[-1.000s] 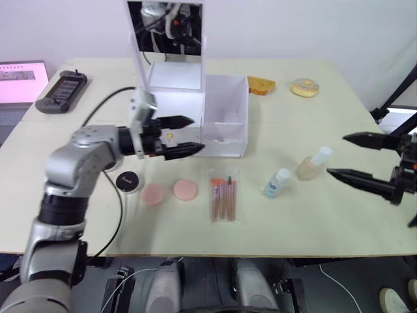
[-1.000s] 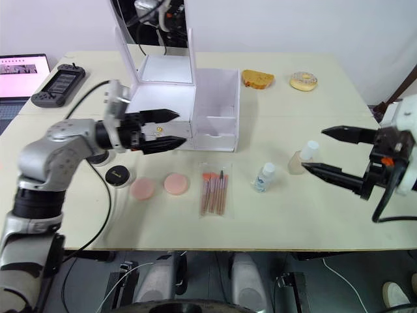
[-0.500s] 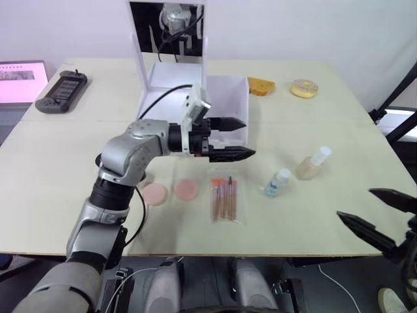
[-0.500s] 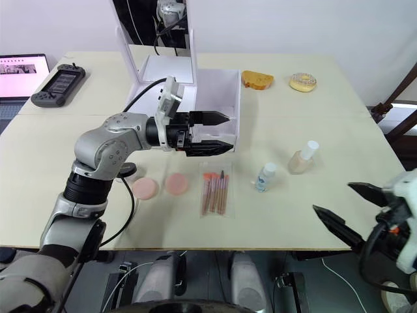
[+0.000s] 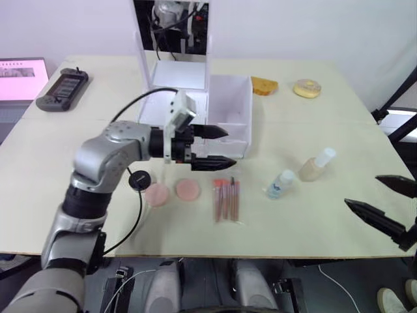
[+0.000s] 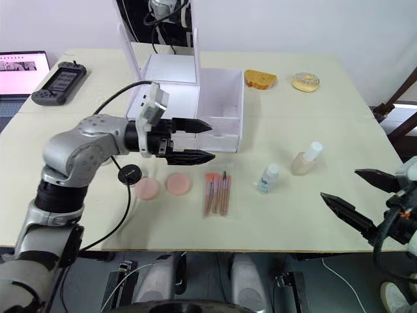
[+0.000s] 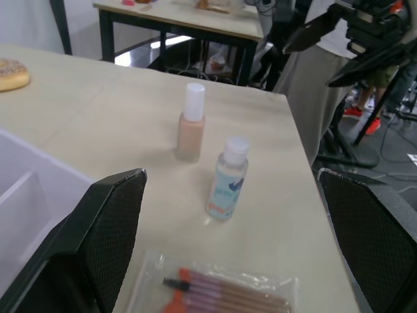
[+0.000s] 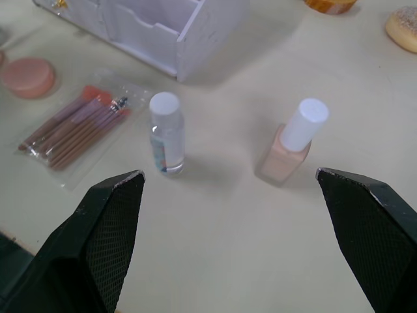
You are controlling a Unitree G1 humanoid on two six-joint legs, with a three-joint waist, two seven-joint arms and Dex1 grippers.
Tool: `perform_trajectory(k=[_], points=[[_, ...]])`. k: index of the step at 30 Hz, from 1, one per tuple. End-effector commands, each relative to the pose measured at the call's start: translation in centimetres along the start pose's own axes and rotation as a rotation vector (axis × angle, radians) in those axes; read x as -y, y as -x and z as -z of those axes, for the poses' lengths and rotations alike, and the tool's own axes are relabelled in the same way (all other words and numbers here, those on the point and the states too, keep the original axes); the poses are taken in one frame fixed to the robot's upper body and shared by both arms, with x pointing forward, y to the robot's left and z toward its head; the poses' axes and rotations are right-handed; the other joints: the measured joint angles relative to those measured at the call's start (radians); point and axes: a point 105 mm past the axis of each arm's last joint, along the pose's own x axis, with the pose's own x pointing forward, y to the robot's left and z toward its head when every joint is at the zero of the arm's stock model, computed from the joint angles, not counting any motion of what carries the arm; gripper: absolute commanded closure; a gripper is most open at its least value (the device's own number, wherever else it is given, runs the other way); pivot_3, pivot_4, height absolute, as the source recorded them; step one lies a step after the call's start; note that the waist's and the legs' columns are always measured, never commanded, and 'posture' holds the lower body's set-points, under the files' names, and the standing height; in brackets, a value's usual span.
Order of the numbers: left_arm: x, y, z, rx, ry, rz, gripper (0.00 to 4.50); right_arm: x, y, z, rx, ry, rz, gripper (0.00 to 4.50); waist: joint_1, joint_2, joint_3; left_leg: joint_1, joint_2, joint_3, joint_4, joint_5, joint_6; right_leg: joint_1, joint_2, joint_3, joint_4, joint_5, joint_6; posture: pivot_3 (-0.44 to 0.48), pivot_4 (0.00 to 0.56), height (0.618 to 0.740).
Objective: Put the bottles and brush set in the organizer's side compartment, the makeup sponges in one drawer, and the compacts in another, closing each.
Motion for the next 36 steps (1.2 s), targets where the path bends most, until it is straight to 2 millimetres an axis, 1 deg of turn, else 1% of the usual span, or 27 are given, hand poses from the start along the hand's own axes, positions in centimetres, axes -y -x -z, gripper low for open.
perform_trajectory(k=[1, 4, 6, 8, 11, 13, 18, 20, 24, 29, 31, 34, 36], points=[[0.8, 2.0, -1.9, 0.03, -0.064, -0.002, 0.03, 1.5, -0.8, -0.1, 0.039, 0.014, 0.039, 0.0, 0.0, 0.0, 0.0, -0.001, 0.0, 0.0, 0.0, 0.0, 0.0, -0.001, 0.0, 0.0, 0.0, 0.0, 0.0, 0.0, 0.15, 0.738], [1.6, 3.6, -2.6, 0.048, -0.072, 0.023, 0.03, 2.7, -2.4, 0.6, 0.031, 0.059, 0.079, 0.0, 0.0, 0.0, 0.0, -0.004, 0.0, 0.0, 0.0, 0.0, 0.001, -0.005, 0.001, 0.0, 0.001, 0.0, 0.0, 0.0, 0.15, 0.738], [1.9, 4.2, -2.9, 0.06, -0.07, 0.036, 0.03, 3.1, -3.1, 1.0, 0.029, 0.073, 0.088, 0.0, 0.003, 0.001, 0.0, -0.005, 0.0, -0.001, 0.0, 0.0, 0.001, -0.006, 0.001, 0.0, 0.002, 0.0, 0.0, 0.0, 0.15, 0.738], [1.9, 4.6, -2.2, 0.02, -0.112, -0.01, 0.03, 4.0, -4.5, 1.6, 0.048, 0.038, 0.088, 0.0, 0.001, 0.0, 0.0, -0.005, 0.0, -0.001, 0.001, 0.0, 0.001, -0.006, 0.001, -0.001, 0.002, 0.0, 0.0, 0.0, 0.15, 0.738], [2.1, 4.3, -1.8, 0.025, -0.142, -0.062, 0.03, 4.7, -6.2, 2.1, 0.072, 0.018, 0.09, 0.0, 0.0, 0.0, 0.0, -0.005, -0.001, 0.0, 0.002, 0.0, 0.001, -0.005, 0.001, 0.0, 0.002, 0.0, 0.0, 0.0, 0.15, 0.738], [2.3, 4.0, -1.6, 0.037, -0.147, -0.078, 0.03, 4.8, -7.0, 2.3, 0.084, 0.013, 0.086, 0.0, 0.003, 0.001, 0.0, -0.005, -0.001, 0.0, 0.002, 0.0, 0.001, -0.005, 0.001, 0.0, 0.002, 0.0, 0.0, 0.0, 0.15, 0.738], [2.5, 3.8, -1.2, 0.048, -0.15, -0.123, 0.03, 5.2, -8.3, 2.5, 0.1, 0.027, 0.07, 0.0, 0.002, 0.001, 0.0, -0.005, -0.001, -0.001, 0.002, 0.0, 0.001, -0.005, 0.001, 0.0, 0.004, 0.001, 0.0, 0.0, 0.15, 0.738], [2.5, 3.7, -1.2, 0.052, -0.151, -0.138, 0.03, 5.6, -8.8, 2.5, 0.106, 0.03, 0.08, 0.0, 0.001, 0.001, 0.0, -0.005, -0.001, -0.001, 0.002, 0.0, 0.001, -0.005, 0.002, 0.0, 0.005, 0.001, 0.001, 0.0, 0.15, 0.738], [2.6, 3.7, -1.4, 0.068, -0.152, -0.151, 0.03, 6.3, -9.4, 2.8, 0.115, 0.018, 0.095, 0.0, 0.001, 0.001, 0.0, -0.004, -0.001, -0.001, 0.003, 0.0, 0.001, -0.005, 0.002, 0.0, 0.007, 0.001, 0.002, 0.0, 0.15, 0.738], [2.3, 3.7, -1.3, 0.058, -0.163, -0.184, 0.03, 6.4, -10.2, 3.3, 0.135, -0.034, 0.071, 0.0, 0.0, 0.001, 0.0, -0.002, -0.001, -0.001, 0.004, 0.0, 0.001, -0.005, 0.002, 0.0, 0.011, 0.001, 0.002, 0.0, 0.15, 0.738], [2.2, 3.7, -1.1, 0.05, -0.164, -0.19, 0.03, 6.7, -10.7, 3.5, 0.142, -0.044, 0.081, 0.0, 0.0, 0.001, 0.0, -0.001, -0.001, -0.001, 0.004, 0.0, 0.001, -0.005, 0.002, 0.001, 0.013, 0.001, 0.002, 0.0, 0.15, 0.738], [2.2, 3.7, -0.9, 0.045, -0.166, -0.196, 0.0, 6.8, -11.2, 3.5, 0.16, -0.059, 0.08, 0.86, -0.002, 0.001, 0.0, 0.0, -0.001, -0.001, 0.004, 0.0, 0.001, -0.005, 0.002, 0.001, 0.015, 0.001, 0.002, 0.0, 0.15, 0.738], [2.2, 3.7, -0.9, 0.045, -0.165, -0.199, 0.0, 6.6, -11.5, 3.4, 0.166, -0.048, 0.064, 1.77, -0.002, 0.001, 0.0, 0.001, 0.0, -0.001, 0.004, 0.0, 0.001, -0.005, 0.003, 0.001, 0.015, 0.0, 0.002, 0.0, 0.15, 0.738]])
